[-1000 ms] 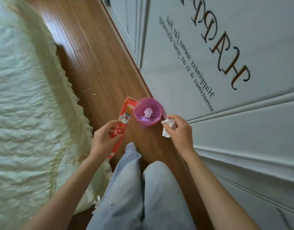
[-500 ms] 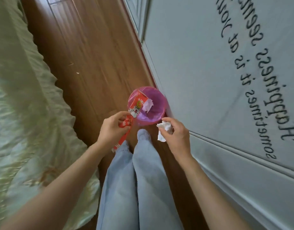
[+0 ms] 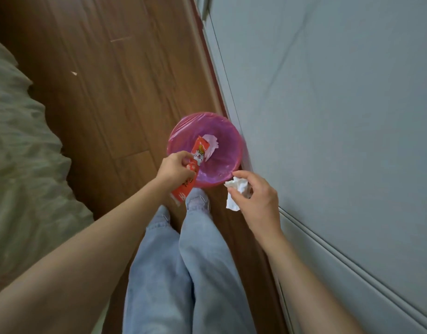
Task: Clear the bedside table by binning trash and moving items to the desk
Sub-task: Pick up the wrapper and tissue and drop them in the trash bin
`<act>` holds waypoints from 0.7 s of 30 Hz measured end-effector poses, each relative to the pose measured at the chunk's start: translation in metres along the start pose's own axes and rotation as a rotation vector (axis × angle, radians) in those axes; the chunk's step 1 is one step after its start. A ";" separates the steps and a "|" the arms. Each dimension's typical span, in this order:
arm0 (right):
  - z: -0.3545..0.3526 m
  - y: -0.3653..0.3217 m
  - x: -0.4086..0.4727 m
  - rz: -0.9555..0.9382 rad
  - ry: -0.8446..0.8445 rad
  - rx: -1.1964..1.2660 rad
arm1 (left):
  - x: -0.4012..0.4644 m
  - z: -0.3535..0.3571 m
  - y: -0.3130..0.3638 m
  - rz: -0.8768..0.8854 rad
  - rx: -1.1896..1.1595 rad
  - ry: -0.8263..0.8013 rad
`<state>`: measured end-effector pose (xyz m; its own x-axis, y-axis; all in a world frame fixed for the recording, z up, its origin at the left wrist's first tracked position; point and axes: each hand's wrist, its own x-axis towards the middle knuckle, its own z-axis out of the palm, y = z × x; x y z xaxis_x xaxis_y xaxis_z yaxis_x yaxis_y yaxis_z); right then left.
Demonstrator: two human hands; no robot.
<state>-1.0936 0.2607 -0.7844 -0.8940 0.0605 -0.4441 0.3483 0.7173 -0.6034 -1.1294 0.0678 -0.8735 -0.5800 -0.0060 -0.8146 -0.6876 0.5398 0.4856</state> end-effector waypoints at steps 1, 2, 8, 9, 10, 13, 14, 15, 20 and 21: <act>0.001 0.002 0.002 0.008 -0.003 -0.002 | 0.005 -0.001 0.001 0.000 0.007 0.003; 0.003 0.002 0.004 0.017 -0.006 -0.002 | 0.009 -0.003 0.001 0.000 0.019 0.010; 0.007 -0.005 0.018 0.048 -0.034 -0.021 | 0.008 -0.026 0.003 0.027 0.242 0.020; 0.009 -0.006 0.021 0.053 -0.041 -0.019 | 0.005 -0.030 0.003 0.043 0.287 0.019; 0.011 -0.007 0.026 0.059 -0.049 -0.015 | 0.003 -0.034 0.001 0.063 0.329 0.024; 0.017 -0.009 0.041 0.066 -0.082 -0.014 | -0.006 -0.042 0.001 0.160 0.436 0.096; 0.020 -0.010 0.048 0.063 -0.091 -0.025 | -0.010 -0.044 0.001 0.205 0.471 0.132; 0.024 -0.009 0.055 0.056 -0.098 -0.040 | -0.014 -0.045 0.001 0.254 0.507 0.169; 0.049 -0.002 0.091 0.071 -0.126 -0.158 | -0.024 -0.044 -0.004 0.422 0.649 0.295; 0.054 0.000 0.097 0.085 -0.141 -0.194 | -0.025 -0.044 -0.006 0.423 0.665 0.304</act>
<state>-1.1655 0.2289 -0.8633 -0.8108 0.0382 -0.5841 0.3475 0.8344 -0.4278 -1.1304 0.0280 -0.8420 -0.8885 0.1333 -0.4391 -0.0411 0.9299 0.3655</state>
